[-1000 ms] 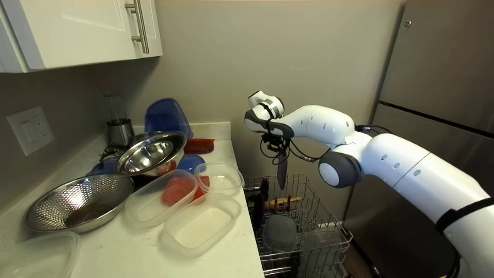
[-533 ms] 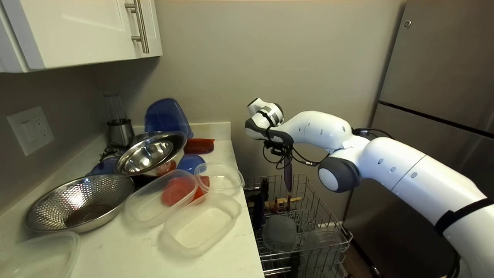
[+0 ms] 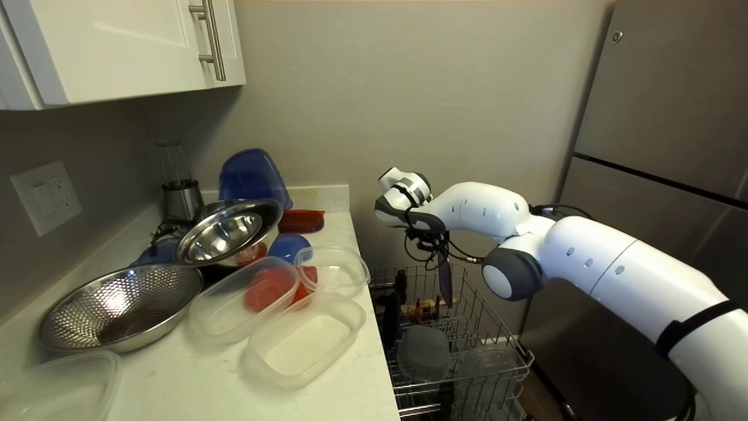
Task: Put the purple lid in the dishwasher
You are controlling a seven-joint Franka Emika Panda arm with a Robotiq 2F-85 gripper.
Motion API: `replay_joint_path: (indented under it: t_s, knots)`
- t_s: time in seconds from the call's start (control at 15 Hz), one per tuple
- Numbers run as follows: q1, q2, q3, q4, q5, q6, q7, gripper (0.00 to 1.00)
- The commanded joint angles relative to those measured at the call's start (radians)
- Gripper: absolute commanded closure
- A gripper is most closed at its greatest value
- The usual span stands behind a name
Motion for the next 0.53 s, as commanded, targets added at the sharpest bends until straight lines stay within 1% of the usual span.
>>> replay_joint_path:
  t_s: [0.0, 0.27, 0.47]
  knots:
    - [-0.001, 0.039, -0.002, 0.019, -0.017, 0.045, -0.060, 0.94]
    - [0.000, 0.058, -0.003, 0.013, -0.018, 0.167, -0.054, 0.94]
    - [-0.006, 0.070, 0.003, 0.013, -0.010, 0.224, -0.055, 0.94]
